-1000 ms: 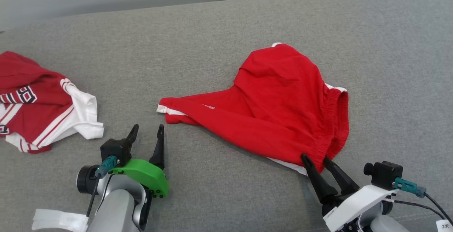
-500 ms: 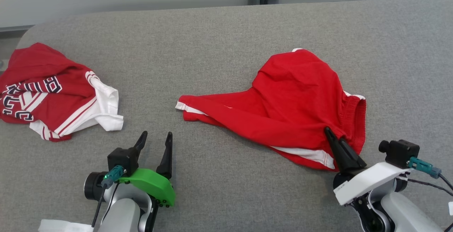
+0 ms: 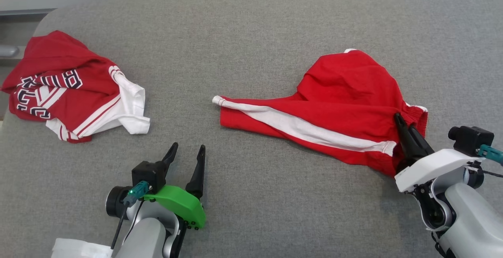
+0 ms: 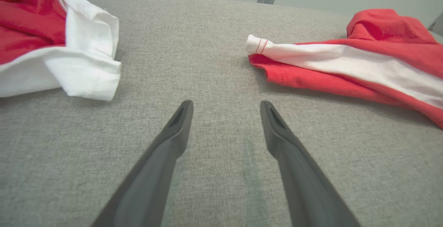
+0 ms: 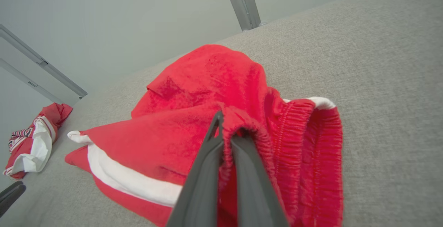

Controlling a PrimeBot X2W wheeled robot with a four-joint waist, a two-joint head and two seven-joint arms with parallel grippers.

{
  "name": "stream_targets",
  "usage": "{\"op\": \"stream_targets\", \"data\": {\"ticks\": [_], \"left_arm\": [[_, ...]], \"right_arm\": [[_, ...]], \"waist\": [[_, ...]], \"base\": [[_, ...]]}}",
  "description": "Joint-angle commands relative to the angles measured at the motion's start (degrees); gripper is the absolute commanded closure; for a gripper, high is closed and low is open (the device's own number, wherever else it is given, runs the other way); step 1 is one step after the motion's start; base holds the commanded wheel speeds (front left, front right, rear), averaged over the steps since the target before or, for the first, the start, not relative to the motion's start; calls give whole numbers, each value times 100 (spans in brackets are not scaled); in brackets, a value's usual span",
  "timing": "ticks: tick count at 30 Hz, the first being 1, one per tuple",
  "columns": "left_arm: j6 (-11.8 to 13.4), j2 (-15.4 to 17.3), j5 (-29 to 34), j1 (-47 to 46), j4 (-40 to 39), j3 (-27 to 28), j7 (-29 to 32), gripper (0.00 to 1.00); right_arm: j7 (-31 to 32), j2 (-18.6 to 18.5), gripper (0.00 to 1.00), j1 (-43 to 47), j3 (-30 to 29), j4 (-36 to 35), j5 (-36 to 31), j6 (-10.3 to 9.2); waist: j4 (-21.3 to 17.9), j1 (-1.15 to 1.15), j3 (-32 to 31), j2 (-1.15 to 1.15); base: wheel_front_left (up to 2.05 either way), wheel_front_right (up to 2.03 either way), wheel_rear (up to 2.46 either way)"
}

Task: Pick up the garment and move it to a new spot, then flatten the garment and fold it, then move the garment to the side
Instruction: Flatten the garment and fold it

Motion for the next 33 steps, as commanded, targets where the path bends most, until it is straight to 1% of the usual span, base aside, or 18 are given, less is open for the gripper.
{"op": "stream_targets", "data": {"ticks": [1,7,8,9,10,13,14,17,21,25,28,33], "left_arm": [[41,13,-35,-80,-15,-10,6,0],[57,12,-54,-106,-69,-38,6,0],[64,11,-57,-105,-94,-43,6,0],[72,12,-62,-92,-104,-45,6,0],[84,12,-68,-69,-117,-36,6,0],[98,11,-95,31,-130,2,6,0],[98,11,-95,31,-130,2,6,0],[113,12,-111,128,-161,52,6,0],[162,12,-130,315,-266,178,6,0],[172,12,-109,487,-297,276,6,0],[167,13,-74,594,-320,339,6,0],[214,13,72,785,-567,496,6,0]], "right_arm": [[-18,-22,100,-95,-22,74,-34,0],[-18,-4,100,-246,-306,567,-344,-1],[-18,4,91,-254,-367,622,-429,-1],[-17,28,51,-252,-439,668,-503,-1],[-18,53,0,-235,-518,703,-595,-1],[-18,80,0,-115,-740,761,-920,-2],[-18,80,0,-115,-740,761,-920,-2],[-18,111,0,64,-1085,735,-1362,-2],[-17,246,0,373,-1733,602,-1986,-1],[-18,489,0,663,-2260,493,-2516,-1],[-17,633,0,792,-2454,335,-2791,-1],[-18,843,0,1067,-2494,-194,-3139,-1]], "waist": [[73,0,59,0],[131,0,72,0],[131,0,62,0],[126,0,42,0],[118,0,13,0],[77,0,-100,0],[77,0,-100,0],[28,0,-235,0],[-37,0,-434,0],[-85,0,-587,0],[-92,0,-674,0],[-89,0,-845,0]], "base": [[0,0,0],[0,0,0],[0,0,0],[0,0,0],[0,0,0],[0,0,0],[0,0,0],[0,0,0],[0,0,0],[0,0,0],[0,0,0],[0,0,0]]}}
